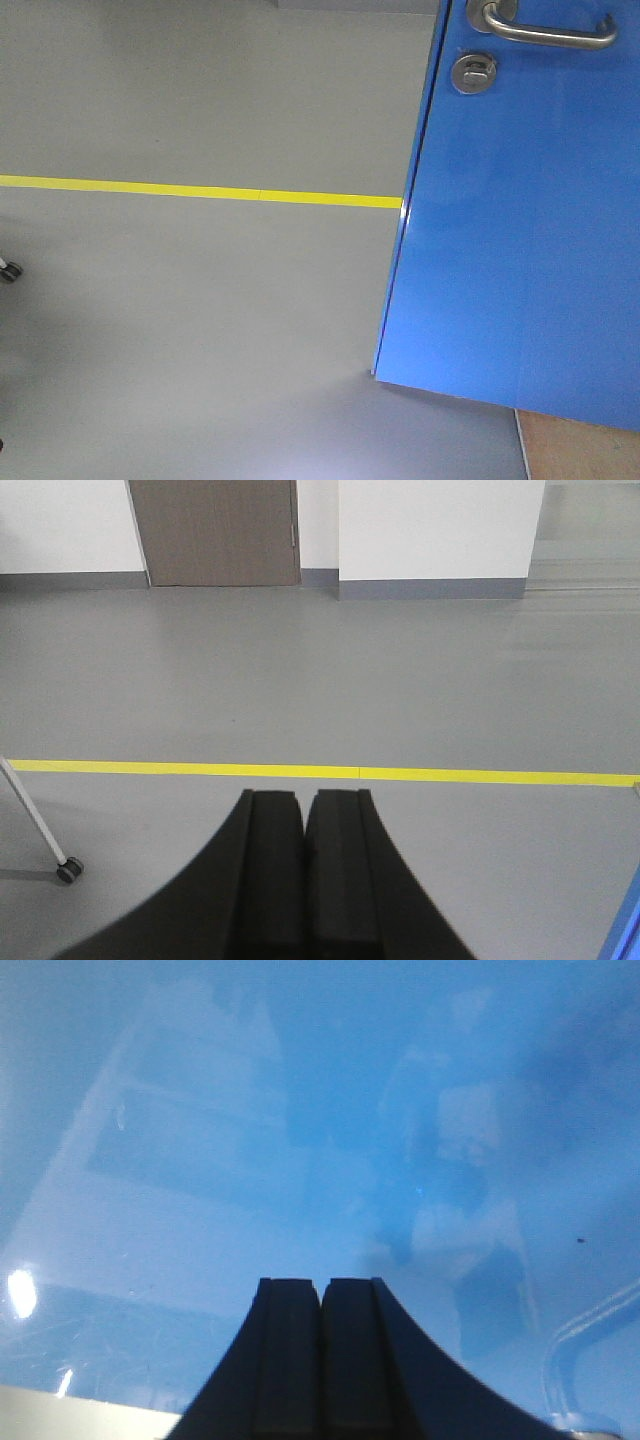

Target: Move to blue door and open it

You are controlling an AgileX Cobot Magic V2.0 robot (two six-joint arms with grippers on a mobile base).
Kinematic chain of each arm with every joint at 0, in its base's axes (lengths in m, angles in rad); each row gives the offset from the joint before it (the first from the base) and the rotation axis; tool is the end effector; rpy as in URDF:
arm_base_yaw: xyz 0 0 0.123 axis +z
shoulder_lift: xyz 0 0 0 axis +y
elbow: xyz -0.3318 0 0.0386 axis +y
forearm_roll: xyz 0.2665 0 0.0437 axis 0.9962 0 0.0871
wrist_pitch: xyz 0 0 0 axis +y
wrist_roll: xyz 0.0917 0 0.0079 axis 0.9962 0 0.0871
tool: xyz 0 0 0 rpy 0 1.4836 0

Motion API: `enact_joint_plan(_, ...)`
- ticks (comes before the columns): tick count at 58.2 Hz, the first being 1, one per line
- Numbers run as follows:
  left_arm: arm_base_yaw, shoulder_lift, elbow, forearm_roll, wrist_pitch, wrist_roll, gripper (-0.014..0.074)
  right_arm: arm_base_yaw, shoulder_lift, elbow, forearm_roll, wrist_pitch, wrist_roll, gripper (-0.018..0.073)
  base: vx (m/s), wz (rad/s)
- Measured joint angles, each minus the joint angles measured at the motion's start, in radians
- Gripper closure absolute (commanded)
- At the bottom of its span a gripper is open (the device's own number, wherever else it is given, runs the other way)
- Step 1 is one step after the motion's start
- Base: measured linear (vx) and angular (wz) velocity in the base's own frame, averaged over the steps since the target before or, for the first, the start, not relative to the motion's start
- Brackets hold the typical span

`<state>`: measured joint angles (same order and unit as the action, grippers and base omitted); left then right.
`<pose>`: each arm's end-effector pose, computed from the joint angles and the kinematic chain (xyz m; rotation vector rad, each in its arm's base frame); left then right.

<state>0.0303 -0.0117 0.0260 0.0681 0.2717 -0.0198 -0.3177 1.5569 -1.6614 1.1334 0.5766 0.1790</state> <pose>0.0250 0.0024 0.1794 0.0005 1.7695 0.0713 0.3697 -0.0736 0.5203 0.9056 1.5125 1.1111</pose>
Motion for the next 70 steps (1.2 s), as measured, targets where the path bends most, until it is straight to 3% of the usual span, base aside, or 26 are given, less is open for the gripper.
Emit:
enact_joint_plan(7, 0.000, 0.000, 0.000, 0.000, 0.000, 0.000, 0.0524, 0.000, 0.000, 0.000, -0.005, 0.000, 0.000, 0.0548, 0.00, 0.00)
enact_joint_plan(12, 0.000, 0.000, 0.000, 0.000, 0.000, 0.000, 0.0524, 0.000, -0.002, 0.000, -0.075, -0.001, -0.006, 0.0548, 0.00, 0.00)
enact_joint_plan(17, 0.000, 0.000, 0.000, 0.000, 0.000, 0.000, 0.0524, 0.000, -0.021, 0.001, -0.223, 0.019, -0.020, 0.0548, 0.00, 0.00)
enact_joint_plan(24, 0.000, 0.000, 0.000, 0.000, 0.000, 0.000, 0.0524, 0.018, -0.086, 0.004, -0.508, 0.122, -0.060, 0.0548, 0.00, 0.00)
enact_joint_plan(32, 0.000, 0.000, 0.000, 0.000, 0.000, 0.000, 0.0524, 0.085, -0.238, 0.076, -0.778, 0.196, -0.126, 0.0548, 0.00, 0.00)
enact_joint_plan(42, 0.000, 0.000, 0.000, 0.000, 0.000, 0.000, 0.0524, 0.218, -0.473, 0.351, -1.061, 0.000, -0.184, 0.0548, 0.00, 0.00)
enact_joint_plan(48, 0.000, 0.000, 0.000, 0.000, 0.000, 0.000, 0.0524, 0.310, -0.618, 0.547, -1.258, -0.182, -0.179, 0.0548, 0.00, 0.00)
enact_joint_plan(53, 0.000, 0.000, 0.000, 0.000, 0.000, 0.000, 0.0524, 0.357, -0.727, 0.702, -1.368, -0.320, -0.133, 0.0548, 0.00, 0.00)
enact_joint_plan(62, 0.000, 0.000, 0.000, 0.000, 0.000, 0.000, 0.0524, 0.371, -0.913, 0.954, -1.430, -0.450, -0.017, 0.0548, 0.00, 0.00)
enact_joint_plan(70, 0.000, 0.000, 0.000, 0.000, 0.000, 0.000, 0.0524, 0.349, -1.058, 1.184, -1.438, -0.473, 0.003, 0.0548, 0.00, 0.00)
